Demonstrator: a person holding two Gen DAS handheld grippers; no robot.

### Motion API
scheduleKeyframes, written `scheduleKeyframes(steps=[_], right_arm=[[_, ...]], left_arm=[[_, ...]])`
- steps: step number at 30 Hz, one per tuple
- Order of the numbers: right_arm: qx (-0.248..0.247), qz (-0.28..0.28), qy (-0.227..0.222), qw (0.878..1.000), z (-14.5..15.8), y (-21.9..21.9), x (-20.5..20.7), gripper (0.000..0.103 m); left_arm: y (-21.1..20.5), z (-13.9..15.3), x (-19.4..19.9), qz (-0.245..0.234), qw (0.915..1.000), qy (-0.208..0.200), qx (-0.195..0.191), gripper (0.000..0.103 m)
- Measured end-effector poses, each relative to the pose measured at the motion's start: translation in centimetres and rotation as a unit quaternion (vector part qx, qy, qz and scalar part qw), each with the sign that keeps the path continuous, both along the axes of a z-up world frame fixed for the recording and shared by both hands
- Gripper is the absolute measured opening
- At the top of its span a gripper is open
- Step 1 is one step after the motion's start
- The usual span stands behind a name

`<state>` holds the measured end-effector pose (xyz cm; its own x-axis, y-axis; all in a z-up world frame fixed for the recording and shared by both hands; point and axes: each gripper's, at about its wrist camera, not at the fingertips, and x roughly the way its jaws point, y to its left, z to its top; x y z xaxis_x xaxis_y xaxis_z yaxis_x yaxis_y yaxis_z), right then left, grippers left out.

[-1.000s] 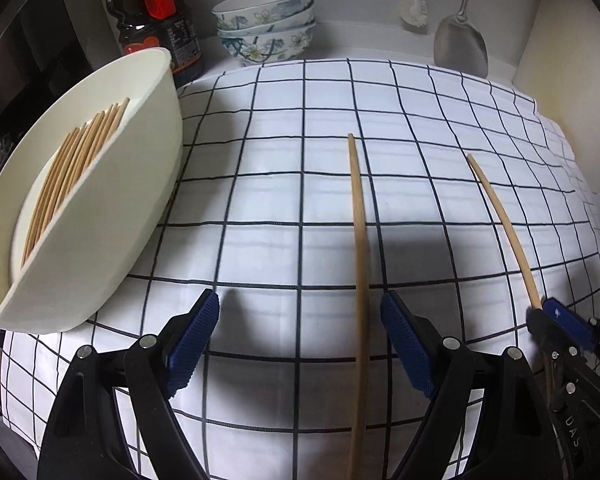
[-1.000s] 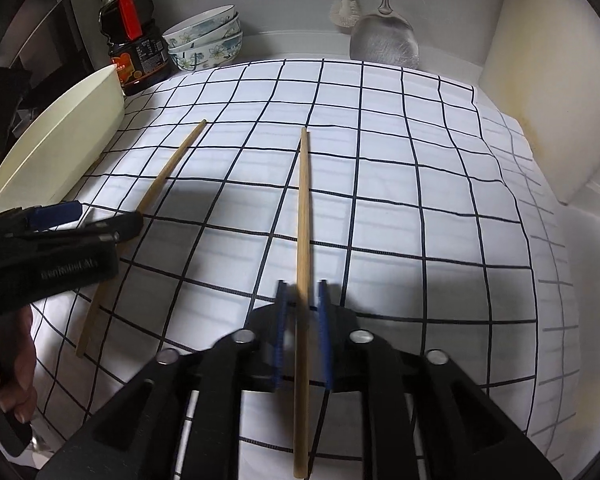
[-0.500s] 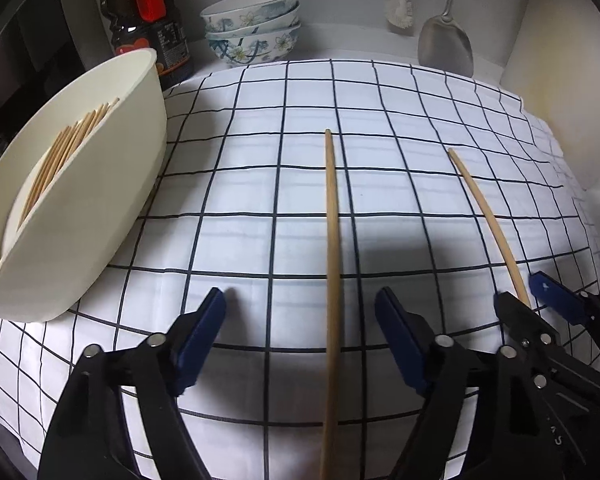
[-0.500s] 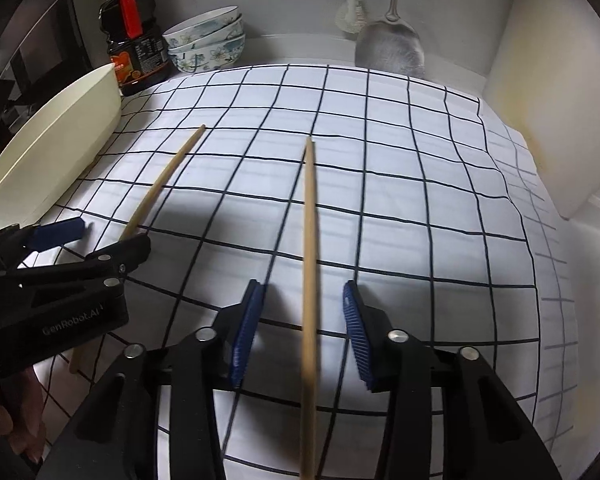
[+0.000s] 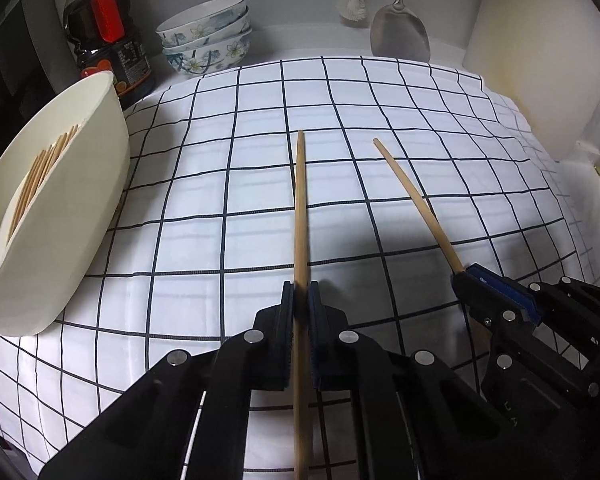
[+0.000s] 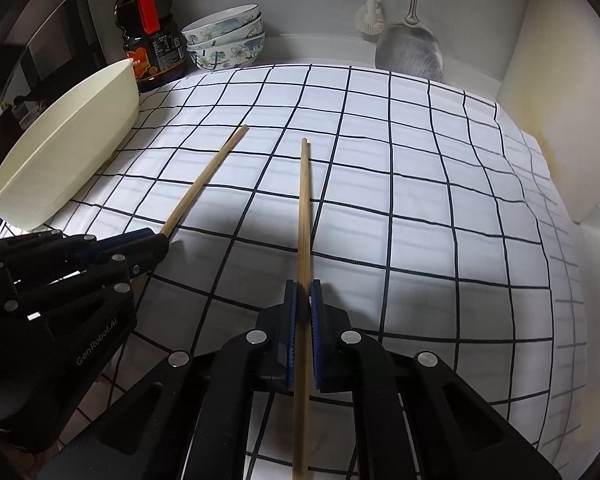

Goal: Organize utensils
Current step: 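Carry the chopstick with the right gripper and lower it into the white dish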

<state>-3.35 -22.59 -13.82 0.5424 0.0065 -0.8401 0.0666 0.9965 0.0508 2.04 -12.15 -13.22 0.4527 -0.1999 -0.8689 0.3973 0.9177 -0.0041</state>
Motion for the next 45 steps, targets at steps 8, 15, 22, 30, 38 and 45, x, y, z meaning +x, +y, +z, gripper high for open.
scheduleKeyframes(steps=[8, 15, 22, 30, 38, 45], right_arm=[[0.037, -0.018, 0.0, 0.999, 1.7, -0.2, -0.9, 0.006], [0.045, -0.018, -0.022, 0.999, 5.4, 0.7, -0.8, 0.006], [0.043, 0.005, -0.053, 0.998, 9.3, 3.5, 0.9, 0.006], [0.051, 0.049, -0.084, 0.994, 12.3, 8.6, 5.3, 0.006], [0.064, 0.105, -0.097, 0.988, 13.9, 15.3, 10.4, 0.006], [0.073, 0.131, -0.067, 0.986, 12.5, 19.8, 14.6, 0.006]], left_arm=[[1.5, 2.6, 0.1, 0.015, 0.9995, -0.004, -0.028, 0.008], [3.8, 7.4, 0.0, 0.022, 0.9978, -0.033, -0.054, 0.008], [8.2, 11.6, 0.7, 0.051, 0.994, -0.058, -0.077, 0.008], [14.5, 13.0, 3.7, 0.098, 0.9905, -0.07, -0.067, 0.008], [20.7, 12.7, 8.1, 0.147, 0.9854, -0.067, -0.051, 0.008], [24.1, 11.1, 10.9, 0.17, 0.9836, -0.047, -0.04, 0.008]])
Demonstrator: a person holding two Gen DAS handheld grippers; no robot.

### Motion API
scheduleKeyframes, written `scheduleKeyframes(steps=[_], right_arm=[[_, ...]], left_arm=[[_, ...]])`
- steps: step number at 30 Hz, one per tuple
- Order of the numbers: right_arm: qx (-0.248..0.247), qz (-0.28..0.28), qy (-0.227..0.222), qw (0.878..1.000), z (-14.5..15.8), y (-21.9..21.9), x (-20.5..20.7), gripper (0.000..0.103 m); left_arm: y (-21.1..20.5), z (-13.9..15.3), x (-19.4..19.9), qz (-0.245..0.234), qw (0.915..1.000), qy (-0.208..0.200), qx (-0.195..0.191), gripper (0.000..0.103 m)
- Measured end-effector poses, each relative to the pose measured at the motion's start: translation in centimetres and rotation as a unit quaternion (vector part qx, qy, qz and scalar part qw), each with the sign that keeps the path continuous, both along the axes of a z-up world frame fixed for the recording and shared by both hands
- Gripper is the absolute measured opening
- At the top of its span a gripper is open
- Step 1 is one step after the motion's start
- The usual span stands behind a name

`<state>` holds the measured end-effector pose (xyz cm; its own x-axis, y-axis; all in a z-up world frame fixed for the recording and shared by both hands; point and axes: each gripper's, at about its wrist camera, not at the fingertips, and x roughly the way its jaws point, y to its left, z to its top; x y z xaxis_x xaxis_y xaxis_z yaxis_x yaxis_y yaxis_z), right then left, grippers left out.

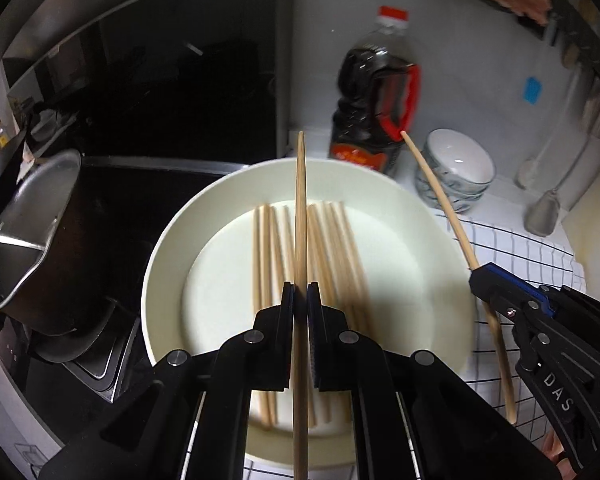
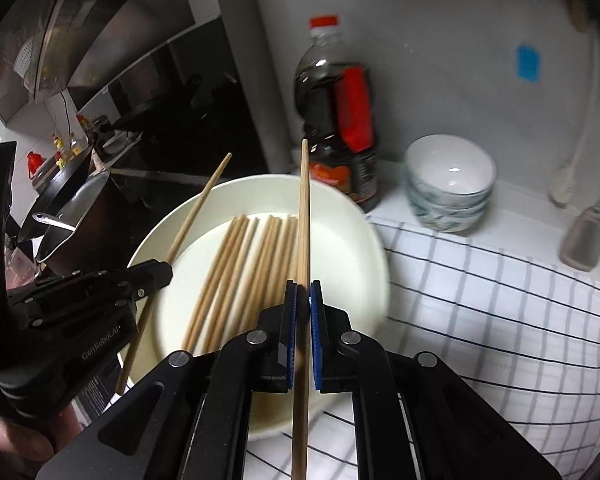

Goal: Organize utensils
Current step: 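Carry the chopstick with the right gripper and lower it into the white dish, then open the right gripper to release the chopstick and withdraw from the dish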

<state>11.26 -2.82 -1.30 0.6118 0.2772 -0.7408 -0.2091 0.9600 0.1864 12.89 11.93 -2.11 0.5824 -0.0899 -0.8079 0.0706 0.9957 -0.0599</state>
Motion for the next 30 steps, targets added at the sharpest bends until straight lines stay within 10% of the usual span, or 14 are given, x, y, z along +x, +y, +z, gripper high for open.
scheduleKeyframes(steps=[23, 25, 28, 30], right_arm=[[-0.032, 0.021, 0.069, 0.997, -4.1, 4.3, 3.6, 0.007], [-0.035, 0.014, 0.063, 0.997, -3.7, 4.0, 3.3, 0.01], [-0.034, 0.002, 0.055, 0.998, -3.0, 3.2, 2.6, 0.022], [-0.034, -0.003, 0.051, 0.998, -2.6, 2.9, 2.1, 0.022]], left_arm=[[3.2, -4.8, 1.4, 0.028, 0.998, 0.056, 0.008, 0.009], [3.4, -4.7, 1.3, 0.035, 0.9973, 0.063, 0.012, 0.013], [4.0, -4.2, 0.9, 0.054, 0.9965, 0.063, 0.011, 0.063], [4.4, -3.3, 0.1, 0.064, 0.9971, 0.041, 0.01, 0.071]])
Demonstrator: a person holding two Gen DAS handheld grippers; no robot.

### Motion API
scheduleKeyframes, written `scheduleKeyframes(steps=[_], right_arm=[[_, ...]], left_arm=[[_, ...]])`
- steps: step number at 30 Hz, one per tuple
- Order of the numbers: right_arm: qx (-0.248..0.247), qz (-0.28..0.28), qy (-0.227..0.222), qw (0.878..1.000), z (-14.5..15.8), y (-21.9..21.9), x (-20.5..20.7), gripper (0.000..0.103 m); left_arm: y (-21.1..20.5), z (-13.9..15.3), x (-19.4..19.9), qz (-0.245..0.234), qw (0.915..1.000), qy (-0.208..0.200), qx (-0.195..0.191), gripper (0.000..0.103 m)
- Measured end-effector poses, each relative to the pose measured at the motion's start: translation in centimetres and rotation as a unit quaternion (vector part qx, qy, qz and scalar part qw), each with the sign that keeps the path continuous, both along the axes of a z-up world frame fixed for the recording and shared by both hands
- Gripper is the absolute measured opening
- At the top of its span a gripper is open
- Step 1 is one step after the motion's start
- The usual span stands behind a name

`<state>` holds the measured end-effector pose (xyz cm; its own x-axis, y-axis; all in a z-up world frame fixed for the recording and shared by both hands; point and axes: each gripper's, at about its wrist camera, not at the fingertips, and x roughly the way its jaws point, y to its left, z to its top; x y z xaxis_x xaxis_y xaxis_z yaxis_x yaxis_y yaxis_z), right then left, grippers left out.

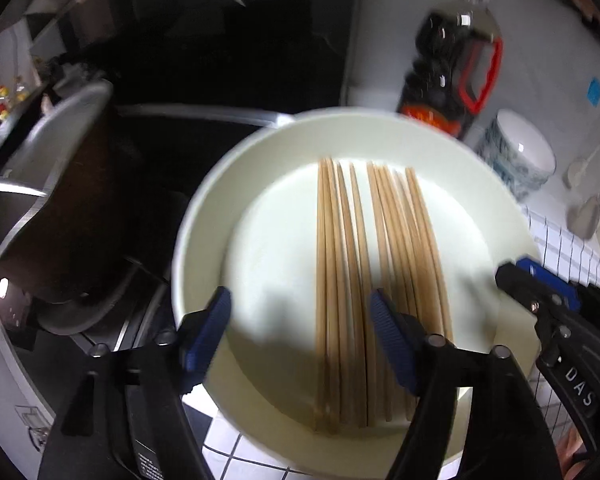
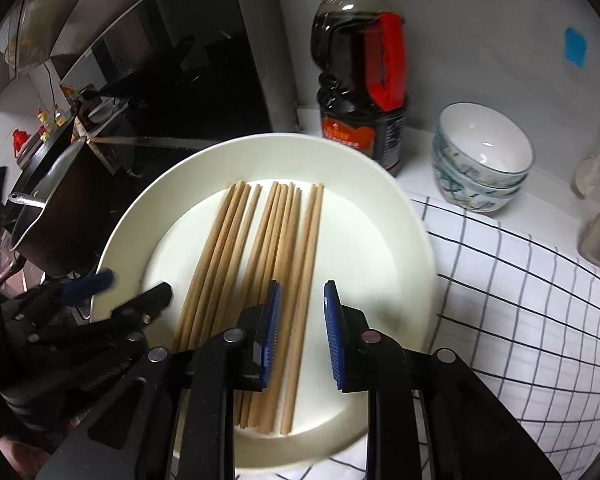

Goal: Organize utensils

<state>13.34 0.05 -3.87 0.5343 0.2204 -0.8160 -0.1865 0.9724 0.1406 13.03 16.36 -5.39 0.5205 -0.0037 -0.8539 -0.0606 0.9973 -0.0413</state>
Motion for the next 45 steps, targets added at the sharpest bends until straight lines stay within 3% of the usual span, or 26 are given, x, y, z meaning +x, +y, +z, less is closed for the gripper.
scheduleKeyframes(steps=[22, 45], right_arm=[[-0.007, -0.03, -0.035, 0.999, 5.2, -1.9, -6.1, 0.046], [0.004, -0.048, -0.037, 0.998, 7.5, -3.4, -8.6, 0.051]], left_arm=[[-1.9, 5.5, -4.1, -0.016, 0.9995, -0.026, -0.003, 0.076], [-3.4, 8.2, -6.6, -0.002, 0.9992, -0.038, 0.013, 0.085]])
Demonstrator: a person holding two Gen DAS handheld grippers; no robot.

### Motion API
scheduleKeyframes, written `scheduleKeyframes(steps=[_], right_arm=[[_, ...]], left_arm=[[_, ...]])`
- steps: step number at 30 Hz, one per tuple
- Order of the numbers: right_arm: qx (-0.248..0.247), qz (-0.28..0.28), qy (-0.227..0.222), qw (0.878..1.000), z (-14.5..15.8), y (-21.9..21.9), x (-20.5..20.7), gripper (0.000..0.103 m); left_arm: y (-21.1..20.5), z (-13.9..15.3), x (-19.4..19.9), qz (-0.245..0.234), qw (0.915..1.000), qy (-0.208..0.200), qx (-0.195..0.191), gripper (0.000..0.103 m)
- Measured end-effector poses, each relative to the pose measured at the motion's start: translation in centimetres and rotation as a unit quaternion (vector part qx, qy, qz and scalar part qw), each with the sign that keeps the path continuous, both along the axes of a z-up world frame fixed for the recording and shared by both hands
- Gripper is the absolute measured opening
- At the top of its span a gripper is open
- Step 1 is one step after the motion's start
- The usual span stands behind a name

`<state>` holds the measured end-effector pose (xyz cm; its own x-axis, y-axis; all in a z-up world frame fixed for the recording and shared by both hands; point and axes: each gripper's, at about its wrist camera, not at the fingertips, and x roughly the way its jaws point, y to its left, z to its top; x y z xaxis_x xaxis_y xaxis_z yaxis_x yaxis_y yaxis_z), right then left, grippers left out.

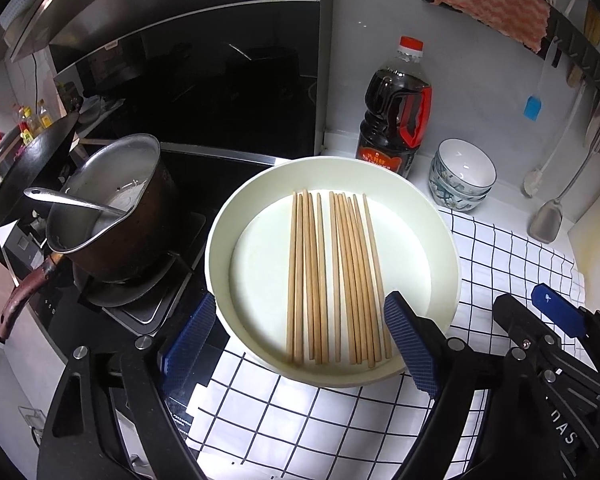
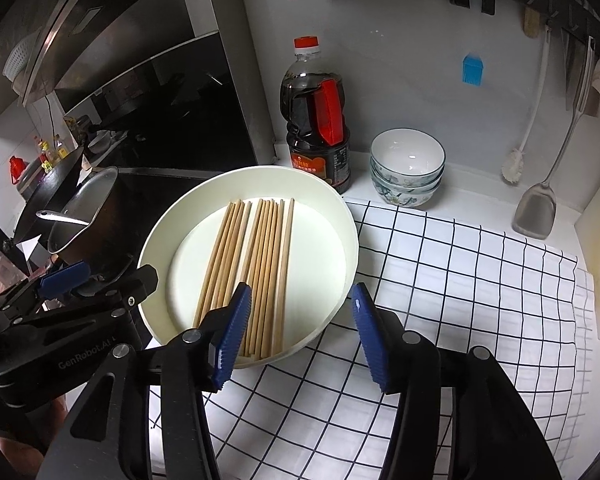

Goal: Organize utensils

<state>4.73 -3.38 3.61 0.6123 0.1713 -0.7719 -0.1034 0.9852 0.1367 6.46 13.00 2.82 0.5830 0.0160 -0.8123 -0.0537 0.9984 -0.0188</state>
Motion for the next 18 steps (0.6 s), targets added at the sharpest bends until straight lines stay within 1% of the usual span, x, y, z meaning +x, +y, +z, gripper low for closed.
scheduleKeyframes(steps=[4, 8, 18], right_arm=[[-0.003, 0.001, 0.0, 1.0, 0.12, 0.05, -0.08, 0.054], [-0.004, 0.0, 0.002, 1.0, 0.19, 0.02, -0.07, 0.055], [-0.005, -0.005, 0.008, 1.0, 0.2, 0.04, -0.07, 0.057]], left_arm=[[0.15, 0.14, -0.15, 0.008, 1.0, -0.003, -0.001, 0.086], [0.47, 0.12, -0.15, 0.013, 0.9998, 0.002, -0.013, 0.087], [0.72, 0.57, -0.37, 0.021, 0.9997, -0.007, -0.012, 0.087]])
